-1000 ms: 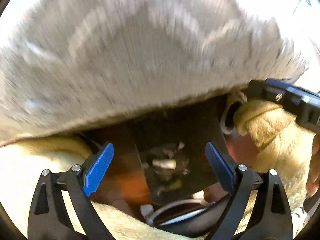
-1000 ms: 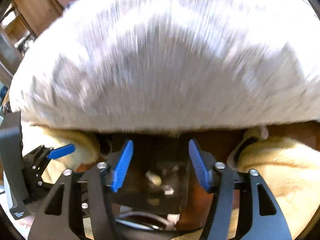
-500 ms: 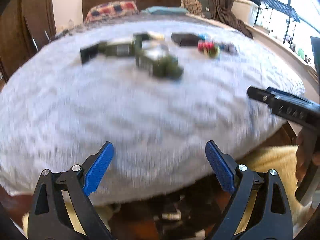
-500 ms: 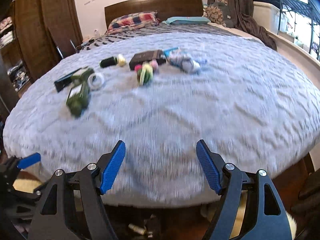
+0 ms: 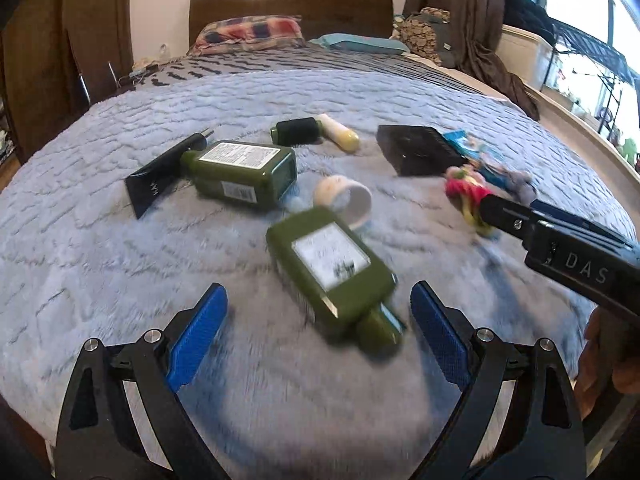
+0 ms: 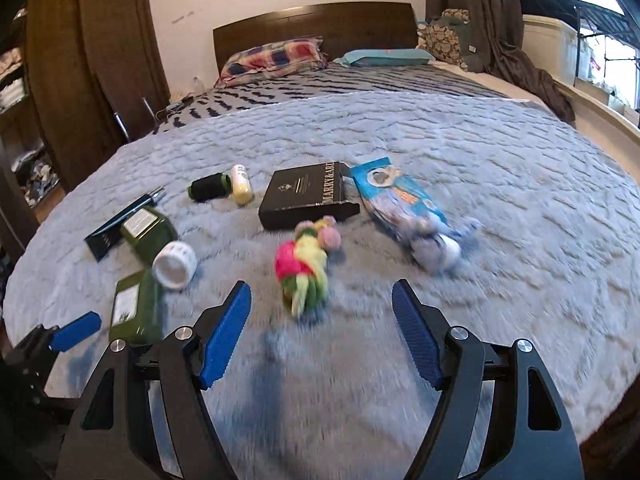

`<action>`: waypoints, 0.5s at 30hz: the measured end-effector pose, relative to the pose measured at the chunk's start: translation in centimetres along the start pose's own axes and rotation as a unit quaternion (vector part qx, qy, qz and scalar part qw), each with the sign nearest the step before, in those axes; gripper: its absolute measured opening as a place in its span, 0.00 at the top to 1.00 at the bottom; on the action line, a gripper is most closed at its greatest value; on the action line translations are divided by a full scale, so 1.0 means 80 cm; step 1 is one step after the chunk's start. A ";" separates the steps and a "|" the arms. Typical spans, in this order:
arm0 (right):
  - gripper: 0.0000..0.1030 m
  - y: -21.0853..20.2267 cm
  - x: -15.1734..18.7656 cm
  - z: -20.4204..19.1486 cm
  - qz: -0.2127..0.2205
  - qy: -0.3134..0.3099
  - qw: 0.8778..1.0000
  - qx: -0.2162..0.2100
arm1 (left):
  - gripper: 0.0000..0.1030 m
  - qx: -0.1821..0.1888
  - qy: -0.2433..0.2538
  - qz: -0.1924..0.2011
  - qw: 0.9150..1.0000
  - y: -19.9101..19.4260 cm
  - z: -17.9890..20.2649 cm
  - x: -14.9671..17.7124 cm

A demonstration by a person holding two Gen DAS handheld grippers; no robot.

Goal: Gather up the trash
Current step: 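Grasp the green bottle with the left tool while the right tool grasps the knitted toy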

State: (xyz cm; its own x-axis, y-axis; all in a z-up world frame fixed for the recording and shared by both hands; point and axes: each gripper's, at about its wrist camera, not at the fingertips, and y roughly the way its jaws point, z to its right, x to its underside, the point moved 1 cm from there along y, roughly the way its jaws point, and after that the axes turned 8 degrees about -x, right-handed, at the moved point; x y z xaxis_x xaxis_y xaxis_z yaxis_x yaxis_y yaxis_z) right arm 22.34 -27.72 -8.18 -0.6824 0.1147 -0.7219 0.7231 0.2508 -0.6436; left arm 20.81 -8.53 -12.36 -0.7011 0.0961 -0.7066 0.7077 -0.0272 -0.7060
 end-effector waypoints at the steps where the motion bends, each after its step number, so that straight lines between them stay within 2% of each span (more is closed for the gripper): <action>1: 0.29 0.007 -0.003 0.001 -0.003 0.002 1.000 -0.001 | 0.15 -0.001 -0.002 -0.002 1.000 0.005 0.000 -0.003; 5: 0.32 0.031 -0.006 -0.002 -0.014 0.000 1.000 0.003 | 0.18 0.001 -0.007 -0.015 1.000 0.026 0.001 -0.014; 7: 0.36 0.039 -0.006 -0.004 -0.017 -0.005 1.000 0.013 | 0.27 -0.004 -0.006 -0.018 1.000 0.033 0.002 -0.016; 10: 0.52 0.041 -0.004 -0.004 -0.013 -0.010 0.999 0.032 | 0.34 -0.002 -0.001 -0.016 1.000 0.034 0.002 -0.019; 12: 0.66 0.039 -0.002 -0.001 -0.010 -0.006 0.999 0.035 | 0.42 -0.001 0.001 -0.014 1.000 0.032 0.000 -0.017; 13: 0.73 0.037 -0.001 0.000 -0.010 -0.004 0.999 0.033 | 0.42 0.001 0.000 -0.014 1.000 0.030 -0.002 -0.015; 15: 0.75 0.032 0.002 0.001 -0.009 -0.001 1.000 0.028 | 0.42 0.005 0.003 -0.014 1.000 0.026 -0.003 -0.012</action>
State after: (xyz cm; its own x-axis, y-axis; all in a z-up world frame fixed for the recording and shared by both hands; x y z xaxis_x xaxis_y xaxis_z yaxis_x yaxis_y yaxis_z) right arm 24.07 -27.13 -9.99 -0.6953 0.1078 -0.7106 0.7153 0.1992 -0.6698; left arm 22.94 -8.43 -13.13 -0.7203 0.1028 -0.6860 0.6867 -0.0338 -0.7261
